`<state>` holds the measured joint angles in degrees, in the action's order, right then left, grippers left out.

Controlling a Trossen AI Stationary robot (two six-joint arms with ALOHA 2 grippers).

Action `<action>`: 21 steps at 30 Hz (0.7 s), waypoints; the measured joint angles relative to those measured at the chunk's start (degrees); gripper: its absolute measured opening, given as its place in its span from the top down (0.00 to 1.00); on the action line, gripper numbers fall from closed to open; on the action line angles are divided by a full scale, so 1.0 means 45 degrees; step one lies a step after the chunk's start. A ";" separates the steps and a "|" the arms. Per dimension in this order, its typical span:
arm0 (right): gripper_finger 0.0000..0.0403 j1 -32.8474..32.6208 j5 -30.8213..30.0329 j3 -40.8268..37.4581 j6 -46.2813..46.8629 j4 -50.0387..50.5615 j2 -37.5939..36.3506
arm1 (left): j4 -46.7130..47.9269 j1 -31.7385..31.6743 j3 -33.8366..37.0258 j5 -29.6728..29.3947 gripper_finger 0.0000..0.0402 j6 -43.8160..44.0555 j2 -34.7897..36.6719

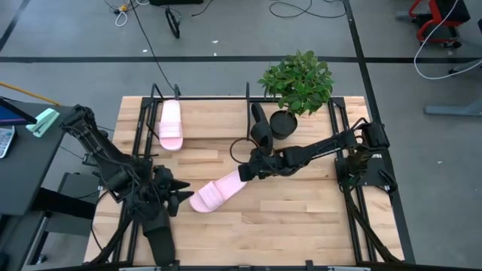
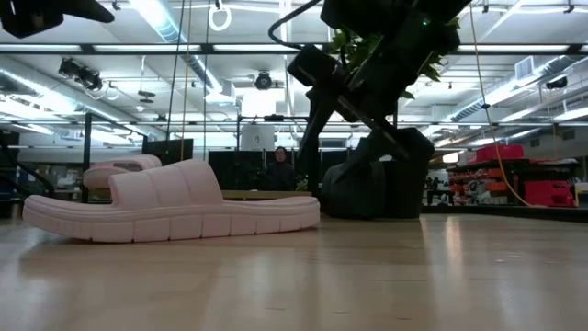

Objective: Pick and place slides into the shelf
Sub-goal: Put the pink slide on the shelf

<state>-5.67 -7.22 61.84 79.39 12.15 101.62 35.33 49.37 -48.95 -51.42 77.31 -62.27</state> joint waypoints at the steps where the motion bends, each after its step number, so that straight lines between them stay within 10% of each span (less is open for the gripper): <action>1: 0.36 -0.0043 -0.0154 0.0000 -0.0105 0.0003 0.0000 | 0.0067 -0.0080 0.0000 -0.0008 0.50 -0.0003 0.0054; 7: 0.31 -0.0579 -0.1875 0.0000 -0.0265 -0.0002 0.0000 | 0.0121 -0.0433 0.0000 -0.0033 0.50 -0.0436 0.0197; 21: 0.32 0.0072 -0.0309 0.0015 -0.0738 -0.1416 0.0908 | -0.1048 -0.1416 0.0019 -0.0412 0.52 -0.1401 0.0162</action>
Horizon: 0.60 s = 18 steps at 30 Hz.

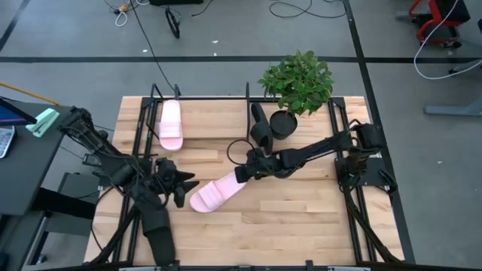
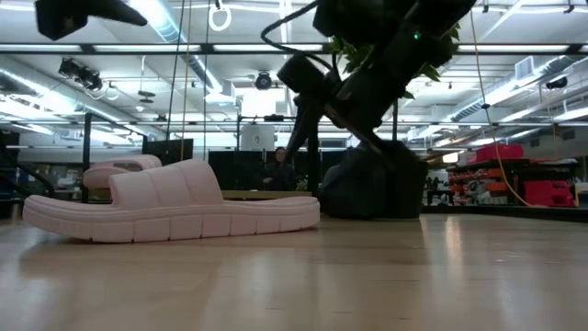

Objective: Pick and place slides into the shelf
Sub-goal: Put the pink slide on the shelf

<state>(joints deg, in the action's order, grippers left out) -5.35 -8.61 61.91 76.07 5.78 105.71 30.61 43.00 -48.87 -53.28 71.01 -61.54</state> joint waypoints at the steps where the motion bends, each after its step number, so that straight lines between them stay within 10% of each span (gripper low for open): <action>1: 0.32 0.0003 0.0033 0.0000 -0.0111 0.0078 0.0083 | -0.0310 -0.0155 -0.0008 0.0055 0.52 -0.0337 -0.0044; 18: 0.34 0.0108 0.1155 -0.0010 -0.1793 -0.0591 0.0924 | -0.1803 -0.2532 0.0001 0.1005 0.53 -0.1697 -0.0247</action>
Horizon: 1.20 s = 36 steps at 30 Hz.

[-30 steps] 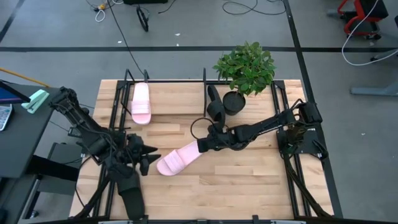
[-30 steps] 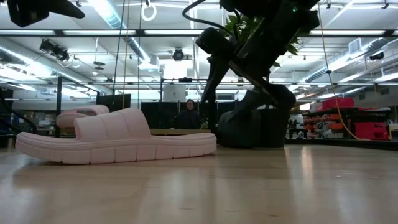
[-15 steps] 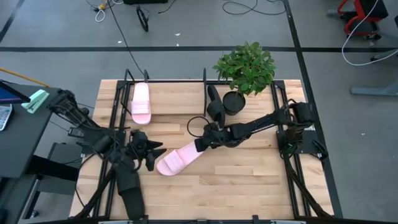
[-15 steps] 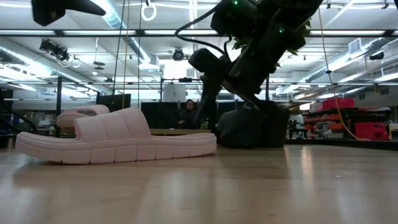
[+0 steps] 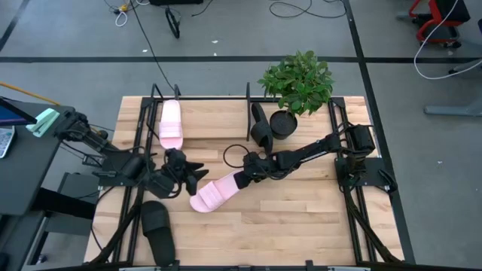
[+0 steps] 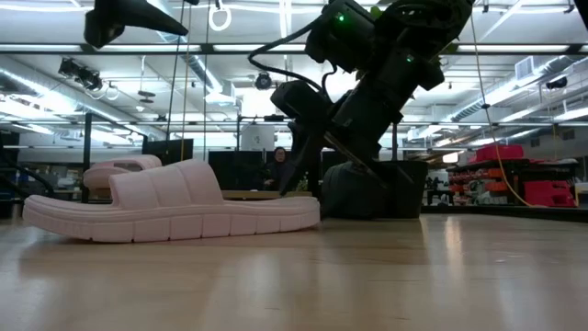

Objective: Pick and place slides into the shelf
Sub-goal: Put the pink slide on the shelf

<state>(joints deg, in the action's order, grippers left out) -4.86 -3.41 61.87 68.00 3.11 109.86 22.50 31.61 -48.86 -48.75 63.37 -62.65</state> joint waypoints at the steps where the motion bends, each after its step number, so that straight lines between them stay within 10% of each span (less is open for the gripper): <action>1: 0.36 0.0000 -0.0002 0.0000 -0.0053 -0.0050 0.0000 | -0.0004 -0.0120 0.0000 0.0000 0.53 -0.0010 0.0000; 21: 0.89 0.0009 0.0306 0.0004 -0.1652 -0.0728 0.0311 | -0.0203 -0.0931 0.0000 0.0554 0.56 -0.0238 0.0005; 36: 0.89 -0.0486 0.0371 0.0049 -0.5128 0.2565 -0.3893 | -0.0219 -0.0931 0.0000 0.1569 0.57 -0.0572 0.0005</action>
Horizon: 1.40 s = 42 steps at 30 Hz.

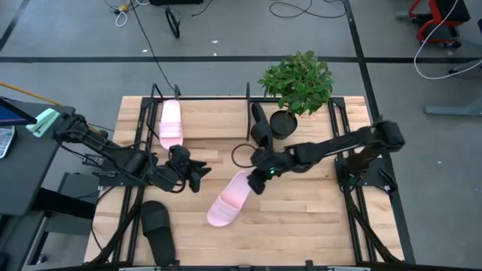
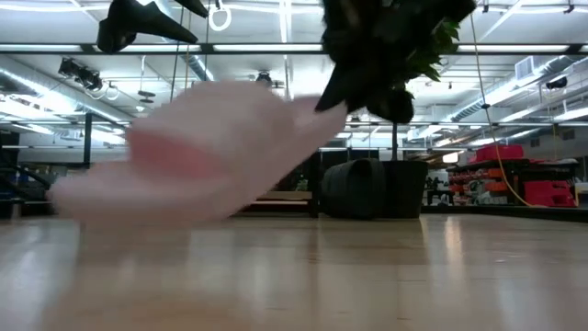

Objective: Pick and place slides into the shelf
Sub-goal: Put the pink slide on the shelf

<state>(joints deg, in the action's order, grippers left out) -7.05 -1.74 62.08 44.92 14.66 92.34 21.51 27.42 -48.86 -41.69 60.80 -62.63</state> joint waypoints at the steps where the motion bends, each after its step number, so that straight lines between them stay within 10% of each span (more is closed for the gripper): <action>1: 0.89 0.0000 -0.0064 0.0000 -0.0219 0.0190 -0.0437 | -0.0054 0.0000 0.0000 0.0377 0.57 -0.0178 0.0001; 12: 0.89 0.0092 -0.1319 0.1913 -0.2508 0.3206 -0.3270 | -0.0139 -0.0811 0.0000 0.2725 0.57 -0.1197 0.0112; 28: 0.89 0.1314 -0.2914 1.1690 -1.0487 0.9510 0.1032 | -0.0353 -0.1428 0.0000 0.5046 0.55 -0.2032 0.1411; 42: 0.89 0.1428 -0.1089 1.3736 -1.1582 1.0691 0.2480 | 0.0742 -0.1428 -0.0005 0.5046 0.46 -0.2344 0.1608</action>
<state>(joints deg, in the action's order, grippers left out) -0.62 -6.64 123.90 -7.20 62.77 103.50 24.85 20.99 -48.88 -18.98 50.25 -55.40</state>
